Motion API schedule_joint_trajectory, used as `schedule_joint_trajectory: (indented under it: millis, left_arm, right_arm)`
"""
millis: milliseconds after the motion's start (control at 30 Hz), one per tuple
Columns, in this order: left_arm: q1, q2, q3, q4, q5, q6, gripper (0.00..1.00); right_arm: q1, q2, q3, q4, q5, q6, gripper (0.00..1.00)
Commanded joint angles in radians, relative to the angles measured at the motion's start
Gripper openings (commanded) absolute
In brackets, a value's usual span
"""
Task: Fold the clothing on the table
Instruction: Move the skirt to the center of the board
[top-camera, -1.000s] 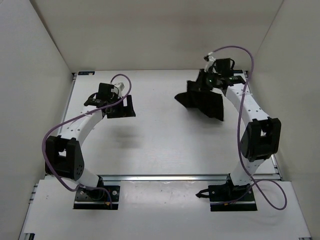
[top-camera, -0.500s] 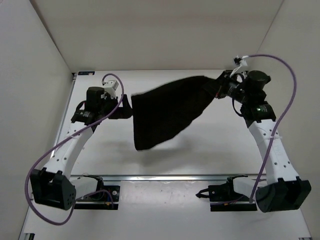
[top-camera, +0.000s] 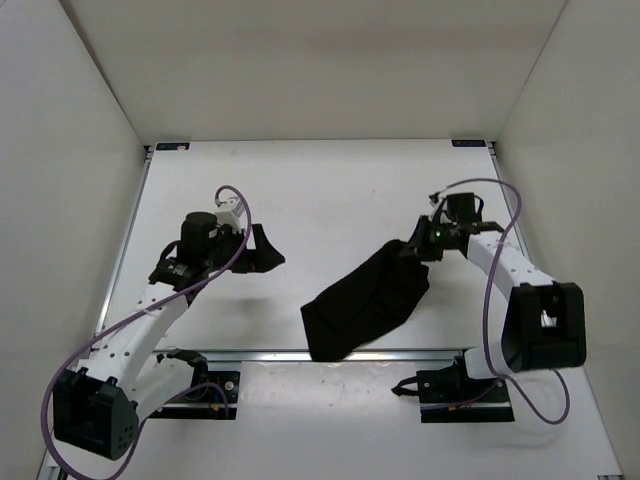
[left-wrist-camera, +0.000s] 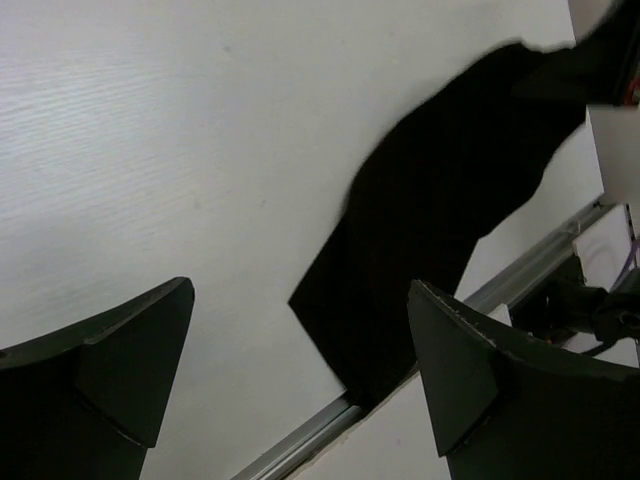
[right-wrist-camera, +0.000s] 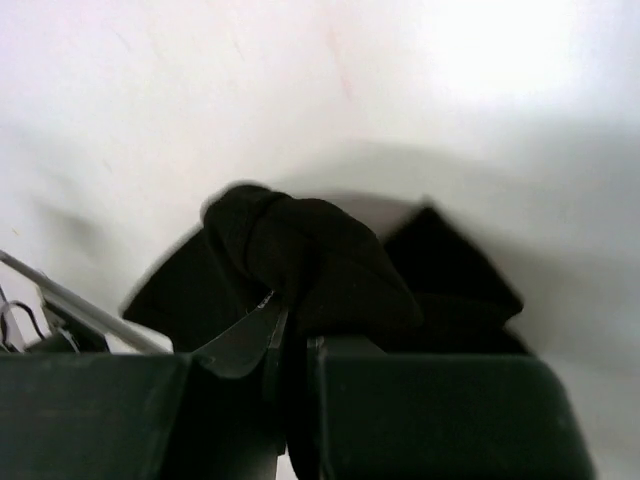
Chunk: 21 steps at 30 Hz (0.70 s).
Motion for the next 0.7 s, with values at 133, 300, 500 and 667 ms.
schedule_joint_trajectory:
  millis: [133, 300, 500, 667]
  left_arm:
    - [-0.164, 0.106, -0.056, 0.234, 0.117, -0.090, 0.98]
    - [-0.169, 0.164, -0.059, 0.288, 0.098, -0.125, 0.99]
    - [-0.156, 0.218, -0.027, 0.279, 0.052, -0.096, 0.99]
    - [-0.161, 0.312, 0.062, 0.242, 0.021, -0.078, 0.98]
  right_arm:
    - [-0.008, 0.293, 0.402, 0.072, -0.061, -0.045, 0.00]
    - [0.053, 0.490, 0.825, -0.023, -0.081, -0.041, 0.01]
    - [0.124, 0.641, 0.918, -0.224, 0.012, -0.180, 0.66]
    - [0.064, 0.443, 0.655, -0.102, 0.082, -0.139, 0.86]
